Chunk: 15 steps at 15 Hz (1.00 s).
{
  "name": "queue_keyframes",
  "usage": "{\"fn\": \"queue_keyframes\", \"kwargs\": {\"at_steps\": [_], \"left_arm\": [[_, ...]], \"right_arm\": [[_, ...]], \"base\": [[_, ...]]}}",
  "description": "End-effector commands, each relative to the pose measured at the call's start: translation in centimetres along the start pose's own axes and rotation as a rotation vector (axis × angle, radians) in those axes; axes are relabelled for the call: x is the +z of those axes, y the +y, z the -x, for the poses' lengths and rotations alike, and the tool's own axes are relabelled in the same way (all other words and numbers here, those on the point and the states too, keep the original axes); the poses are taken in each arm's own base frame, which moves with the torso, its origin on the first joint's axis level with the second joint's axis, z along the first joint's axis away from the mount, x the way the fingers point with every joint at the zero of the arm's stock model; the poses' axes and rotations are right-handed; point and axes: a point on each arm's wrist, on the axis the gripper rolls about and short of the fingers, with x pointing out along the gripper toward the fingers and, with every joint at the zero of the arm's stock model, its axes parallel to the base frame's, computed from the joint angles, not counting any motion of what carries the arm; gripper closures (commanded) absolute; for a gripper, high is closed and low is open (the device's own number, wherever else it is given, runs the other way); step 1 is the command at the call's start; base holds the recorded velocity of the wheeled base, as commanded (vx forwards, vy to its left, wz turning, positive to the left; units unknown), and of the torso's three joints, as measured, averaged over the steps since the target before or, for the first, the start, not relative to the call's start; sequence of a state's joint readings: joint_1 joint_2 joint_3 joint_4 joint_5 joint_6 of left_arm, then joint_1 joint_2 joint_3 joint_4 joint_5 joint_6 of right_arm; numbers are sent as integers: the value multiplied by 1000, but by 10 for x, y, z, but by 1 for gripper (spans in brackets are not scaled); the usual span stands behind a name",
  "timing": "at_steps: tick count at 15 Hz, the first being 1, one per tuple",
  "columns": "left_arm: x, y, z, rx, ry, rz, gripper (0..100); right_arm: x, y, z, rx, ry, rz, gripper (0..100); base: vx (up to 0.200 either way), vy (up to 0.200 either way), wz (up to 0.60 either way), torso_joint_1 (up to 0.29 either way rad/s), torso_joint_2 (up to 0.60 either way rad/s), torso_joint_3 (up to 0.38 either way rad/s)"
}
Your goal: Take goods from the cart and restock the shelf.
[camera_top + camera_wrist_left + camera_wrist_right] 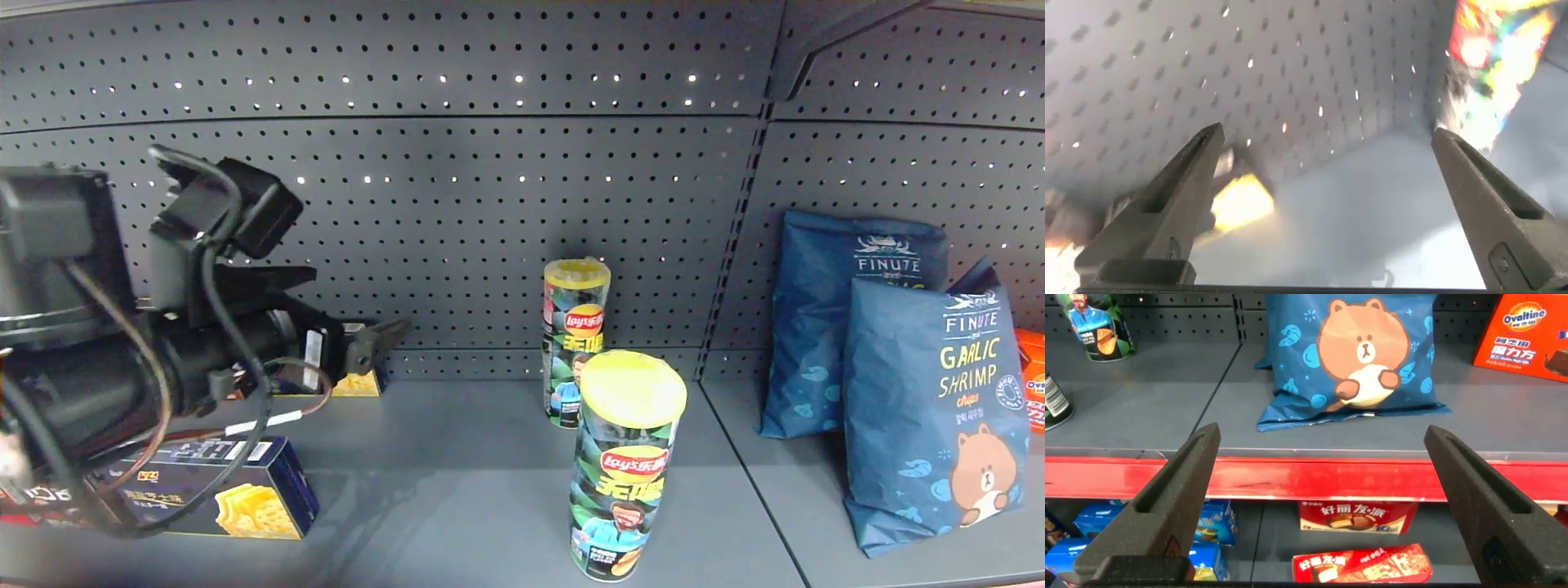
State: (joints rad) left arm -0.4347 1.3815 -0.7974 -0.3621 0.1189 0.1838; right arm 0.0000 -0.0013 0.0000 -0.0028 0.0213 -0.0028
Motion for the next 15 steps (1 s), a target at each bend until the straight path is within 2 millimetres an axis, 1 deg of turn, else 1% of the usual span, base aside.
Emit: {"fn": "queue_keyframes", "kwargs": {"at_steps": [1, 4, 5, 6, 7, 8, 9, 10, 11, 12, 13, 14, 15], "left_arm": [[-11, 3, 40, 7, -29, 3, 0], [-16, 8, 54, 37, -45, 13, 0], [-16, 10, 55, 49, -44, 15, 0], [-13, 12, 55, 55, -57, 18, 0], [-8, 12, 53, 57, -67, 19, 0], [-8, 11, 44, 52, -52, 13, 0], [-3, 12, 43, 53, -79, 15, 0], [-1, 12, 43, 52, -83, 15, 0], [0, 12, 42, 52, -82, 14, 0], [2, 12, 42, 54, -87, -7, 0], [4, 13, 40, 63, -84, -71, 0], [1, 13, 37, 60, -70, -81, 0], [0, 12, 35, 59, -66, -82, 0]], "right_arm": [[0, 0, 0, 3, 2, 0, 0], [0, 0, -2, -6, 22, 0, 0], [9, 0, -3, -15, 25, -13, 0], [72, -1, -8, -23, -16, -122, 0], [156, -1, -47, 23, 2, -374, 0], [191, 0, -66, 103, -22, -351, 0], [180, 3, -74, 188, 46, -254, 0], [155, 7, -79, 257, 131, -117, 0], [134, 9, -87, 277, 209, -11, 0], [115, 11, -92, 307, 285, 78, 0], [90, 16, -97, 380, 396, 132, 0], [84, 20, -99, 424, 430, 139, 0], [84, 24, -103, 447, 445, 138, 0]], "base": [[0, 0, 0, 0, 0, 0], [0, 0, 0, 0, 0, 0], [0, 0, 0, 0, 0, 0], [0, 0, 0, 0, 0, 0], [0, 0, 0, 0, 0, 0], [0, 0, 0, 0, 0, 0], [0, 0, 0, 0, 0, 0], [0, 0, 0, 0, 0, 0], [0, 0, 0, 0, 0, 0], [0, 0, 0, 0, 0, 0], [0, 0, 0, 0, 0, 0], [0, 0, 0, 0, 0, 0], [0, 0, 0, 0, 0, 0]]}}
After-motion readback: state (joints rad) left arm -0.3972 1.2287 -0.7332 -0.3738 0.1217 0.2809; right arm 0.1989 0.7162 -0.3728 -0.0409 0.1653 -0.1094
